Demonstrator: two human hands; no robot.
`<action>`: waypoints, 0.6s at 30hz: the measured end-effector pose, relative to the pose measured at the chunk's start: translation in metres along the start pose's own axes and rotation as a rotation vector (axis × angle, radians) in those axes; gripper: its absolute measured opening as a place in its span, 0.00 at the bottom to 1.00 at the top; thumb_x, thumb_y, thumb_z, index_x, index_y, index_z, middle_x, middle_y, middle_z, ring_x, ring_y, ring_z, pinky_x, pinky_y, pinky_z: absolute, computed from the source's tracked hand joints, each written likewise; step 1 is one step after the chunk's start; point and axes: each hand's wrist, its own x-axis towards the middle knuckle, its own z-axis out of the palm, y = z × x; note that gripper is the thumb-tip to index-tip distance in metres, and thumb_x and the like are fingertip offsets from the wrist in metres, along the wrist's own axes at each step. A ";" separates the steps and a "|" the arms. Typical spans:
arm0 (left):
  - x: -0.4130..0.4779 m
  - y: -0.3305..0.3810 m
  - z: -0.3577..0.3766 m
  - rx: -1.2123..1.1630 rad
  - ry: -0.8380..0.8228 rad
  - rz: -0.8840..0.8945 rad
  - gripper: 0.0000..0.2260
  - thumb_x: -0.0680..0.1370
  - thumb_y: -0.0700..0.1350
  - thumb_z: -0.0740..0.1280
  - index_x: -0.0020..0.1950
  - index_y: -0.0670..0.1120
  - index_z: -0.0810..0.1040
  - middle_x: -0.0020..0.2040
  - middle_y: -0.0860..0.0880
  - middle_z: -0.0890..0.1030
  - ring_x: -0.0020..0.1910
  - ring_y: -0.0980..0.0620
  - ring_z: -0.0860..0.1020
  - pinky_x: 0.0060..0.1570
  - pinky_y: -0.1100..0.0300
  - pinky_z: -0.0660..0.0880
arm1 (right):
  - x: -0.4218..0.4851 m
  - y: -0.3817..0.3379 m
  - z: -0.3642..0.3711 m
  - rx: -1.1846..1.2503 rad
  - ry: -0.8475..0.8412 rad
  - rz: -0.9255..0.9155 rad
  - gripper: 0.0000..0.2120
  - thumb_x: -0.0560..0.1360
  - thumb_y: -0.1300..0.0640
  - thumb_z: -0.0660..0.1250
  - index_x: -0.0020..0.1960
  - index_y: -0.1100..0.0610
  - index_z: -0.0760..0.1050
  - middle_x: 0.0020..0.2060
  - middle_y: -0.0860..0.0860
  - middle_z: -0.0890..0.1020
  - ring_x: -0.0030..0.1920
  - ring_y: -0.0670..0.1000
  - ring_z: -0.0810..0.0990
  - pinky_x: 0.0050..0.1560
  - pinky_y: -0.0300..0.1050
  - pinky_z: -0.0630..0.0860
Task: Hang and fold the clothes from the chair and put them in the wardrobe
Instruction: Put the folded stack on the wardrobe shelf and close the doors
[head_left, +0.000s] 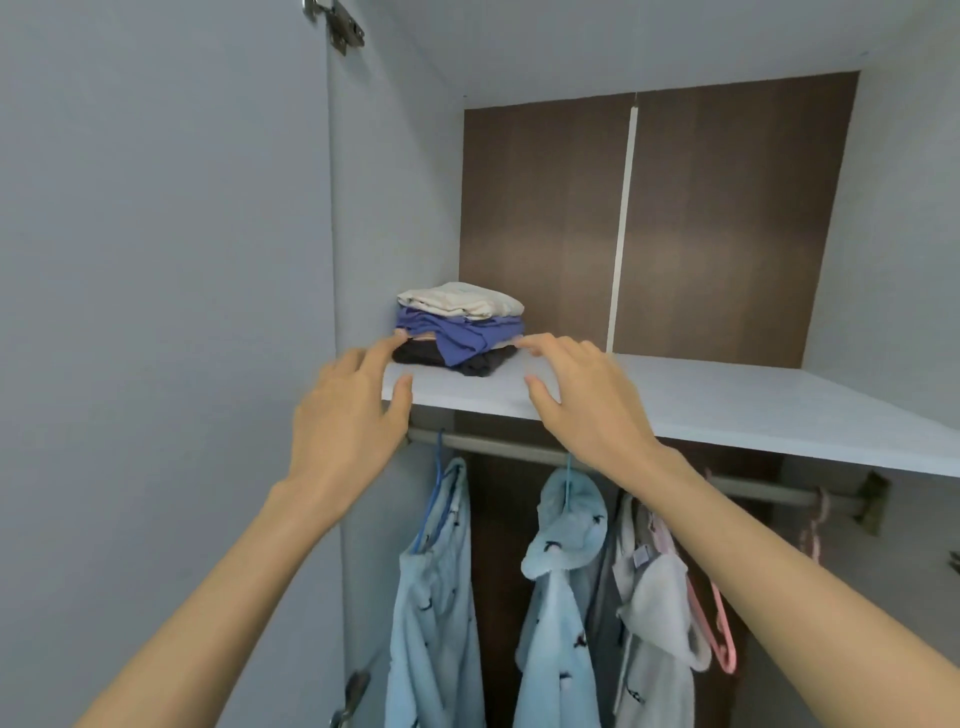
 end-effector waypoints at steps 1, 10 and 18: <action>-0.014 0.001 -0.009 0.011 0.010 0.001 0.19 0.81 0.50 0.58 0.72 0.55 0.66 0.63 0.48 0.74 0.61 0.46 0.71 0.49 0.52 0.70 | -0.012 -0.007 -0.005 0.036 -0.006 0.020 0.17 0.80 0.54 0.60 0.68 0.50 0.69 0.59 0.48 0.78 0.57 0.52 0.74 0.52 0.48 0.70; -0.098 -0.022 -0.084 0.075 0.007 0.035 0.18 0.81 0.49 0.60 0.71 0.52 0.69 0.63 0.49 0.75 0.61 0.46 0.72 0.52 0.52 0.71 | -0.078 -0.085 -0.021 0.194 -0.112 0.124 0.17 0.80 0.51 0.60 0.68 0.49 0.68 0.61 0.46 0.77 0.61 0.48 0.73 0.59 0.50 0.73; -0.134 -0.082 -0.151 0.046 0.205 0.193 0.14 0.78 0.40 0.65 0.64 0.47 0.76 0.60 0.48 0.77 0.58 0.49 0.70 0.54 0.52 0.73 | -0.103 -0.182 -0.019 0.263 -0.072 0.134 0.17 0.79 0.52 0.61 0.68 0.48 0.70 0.59 0.43 0.77 0.57 0.47 0.74 0.54 0.46 0.72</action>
